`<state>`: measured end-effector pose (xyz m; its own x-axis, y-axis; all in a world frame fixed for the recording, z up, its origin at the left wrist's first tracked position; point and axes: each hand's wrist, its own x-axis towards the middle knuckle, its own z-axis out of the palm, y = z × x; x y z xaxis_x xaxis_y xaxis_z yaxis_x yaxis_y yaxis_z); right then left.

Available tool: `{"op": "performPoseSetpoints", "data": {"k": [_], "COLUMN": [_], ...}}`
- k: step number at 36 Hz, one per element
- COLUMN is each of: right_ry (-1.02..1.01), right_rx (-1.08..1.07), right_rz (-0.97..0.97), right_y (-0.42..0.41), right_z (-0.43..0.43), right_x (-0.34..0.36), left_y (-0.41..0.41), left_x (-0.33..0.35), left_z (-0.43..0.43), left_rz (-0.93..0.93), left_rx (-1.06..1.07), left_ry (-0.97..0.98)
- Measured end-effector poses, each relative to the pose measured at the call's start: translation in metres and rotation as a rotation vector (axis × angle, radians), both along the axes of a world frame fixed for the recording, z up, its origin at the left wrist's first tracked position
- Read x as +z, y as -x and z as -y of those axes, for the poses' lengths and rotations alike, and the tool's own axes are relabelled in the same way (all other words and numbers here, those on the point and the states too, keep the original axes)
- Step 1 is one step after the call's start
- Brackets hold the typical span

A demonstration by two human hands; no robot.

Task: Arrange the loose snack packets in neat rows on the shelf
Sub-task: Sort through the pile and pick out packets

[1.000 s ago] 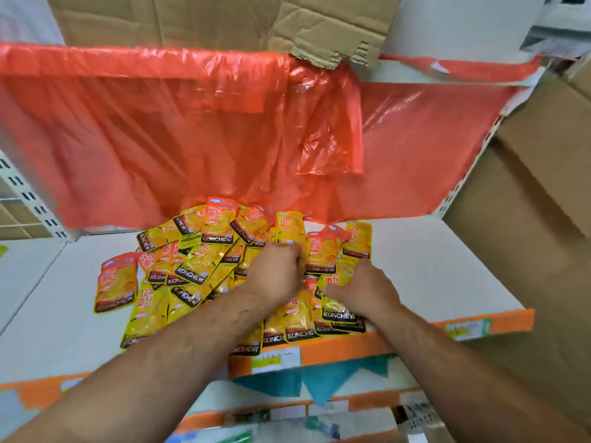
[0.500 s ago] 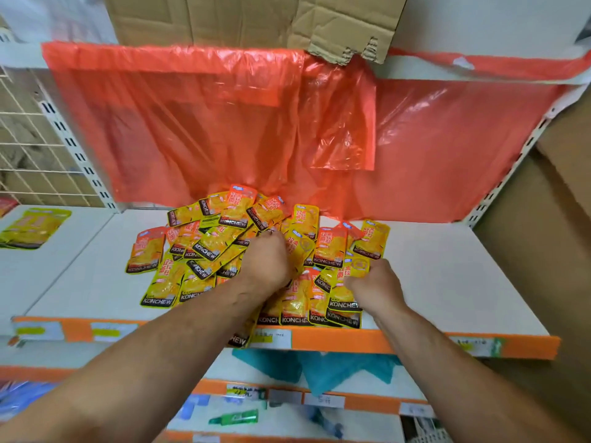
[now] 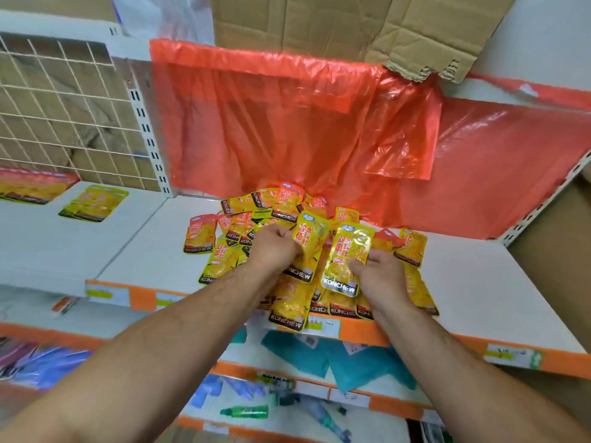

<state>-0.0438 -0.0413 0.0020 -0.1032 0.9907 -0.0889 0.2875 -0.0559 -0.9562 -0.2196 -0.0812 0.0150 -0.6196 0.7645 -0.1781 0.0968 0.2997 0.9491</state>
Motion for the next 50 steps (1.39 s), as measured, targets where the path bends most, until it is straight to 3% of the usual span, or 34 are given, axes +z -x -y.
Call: {"op": "performPoseSetpoints", "data": {"k": [9, 20, 30, 38, 50], "right_ry": [0.028, -0.03, -0.002, 0.055, 0.119], "right_rx": [0.183, 0.277, 0.357, 0.409, 0.363], "right_rz": [0.018, 0.113, 0.15, 0.158, 0.148], "right_y": [0.118, 0.259, 0.333, 0.396, 0.449], "right_z": [0.067, 0.141, 0.137, 0.085, 0.029], "right_x": [-0.008, -0.019, -0.028, -0.035, -0.038], "left_y": [0.104, 0.235, 0.302, 0.361, 0.424], "left_x": [-0.002, -0.011, -0.023, -0.024, -0.026], "left_z": [0.095, 0.199, 0.209, 0.168, 0.099], "left_rz": [0.283, 0.32, 0.324, 0.221, -0.129], "left_rx": [-0.034, 0.061, 0.152, 0.205, 0.208], "left_ry": [-0.004, -0.021, -0.014, 0.037, 0.232]}}
